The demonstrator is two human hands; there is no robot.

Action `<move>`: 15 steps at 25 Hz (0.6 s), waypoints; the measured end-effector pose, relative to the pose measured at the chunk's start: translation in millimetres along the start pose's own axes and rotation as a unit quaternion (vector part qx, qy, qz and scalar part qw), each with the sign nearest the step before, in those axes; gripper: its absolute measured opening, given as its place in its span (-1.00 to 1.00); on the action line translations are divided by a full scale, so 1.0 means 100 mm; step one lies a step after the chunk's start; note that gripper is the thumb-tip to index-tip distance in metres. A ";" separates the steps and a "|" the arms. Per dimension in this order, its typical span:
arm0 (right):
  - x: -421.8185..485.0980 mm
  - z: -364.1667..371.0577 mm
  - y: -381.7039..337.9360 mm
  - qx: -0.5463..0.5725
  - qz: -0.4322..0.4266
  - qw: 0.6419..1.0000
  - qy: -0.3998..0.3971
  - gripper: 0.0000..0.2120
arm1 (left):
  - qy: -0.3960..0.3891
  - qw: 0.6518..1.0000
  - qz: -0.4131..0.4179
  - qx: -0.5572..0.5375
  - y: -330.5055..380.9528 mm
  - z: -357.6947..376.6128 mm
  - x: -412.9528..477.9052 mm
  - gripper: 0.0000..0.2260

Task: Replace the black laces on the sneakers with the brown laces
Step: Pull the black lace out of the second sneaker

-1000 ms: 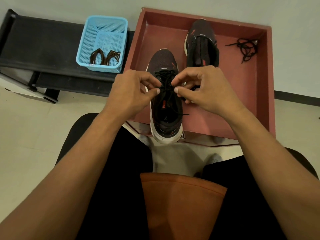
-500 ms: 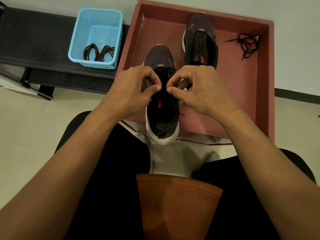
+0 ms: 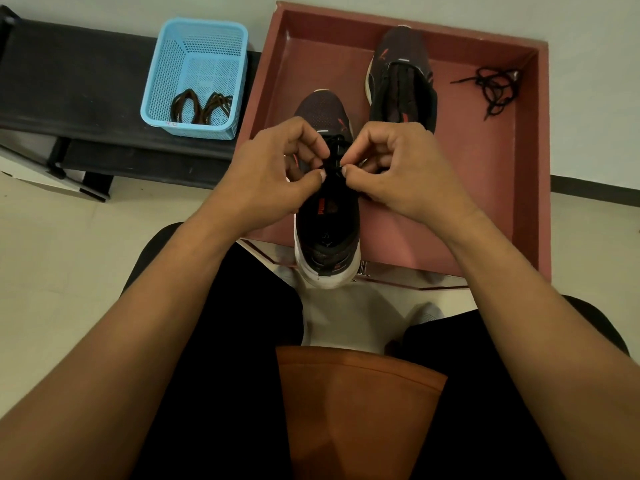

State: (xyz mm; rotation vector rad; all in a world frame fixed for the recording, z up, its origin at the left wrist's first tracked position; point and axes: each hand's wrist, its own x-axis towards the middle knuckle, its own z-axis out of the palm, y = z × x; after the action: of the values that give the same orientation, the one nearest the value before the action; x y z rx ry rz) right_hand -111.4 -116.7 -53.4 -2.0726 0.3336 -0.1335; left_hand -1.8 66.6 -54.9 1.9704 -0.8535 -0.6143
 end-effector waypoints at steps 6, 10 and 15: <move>0.00 -0.02 -0.05 0.063 0.008 0.997 -0.046 -0.82 | 0.032 0.997 -0.034 -0.066 0.07 -0.04 0.00 -0.84; 0.02 -0.14 -0.07 0.128 0.016 0.991 0.021 -0.81 | 0.118 0.983 -0.064 -0.127 0.06 -0.08 0.00 -0.85; 0.03 -0.31 0.03 0.129 0.027 0.982 0.135 -0.78 | 0.238 0.955 -0.120 -0.130 -0.03 -0.18 0.03 -0.80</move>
State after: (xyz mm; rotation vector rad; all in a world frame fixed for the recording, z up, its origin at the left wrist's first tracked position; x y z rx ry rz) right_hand -116.6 -144.4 -40.7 -1.7874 0.5086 -0.4061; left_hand 13.1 74.6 -49.0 1.8755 -0.2251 -0.3399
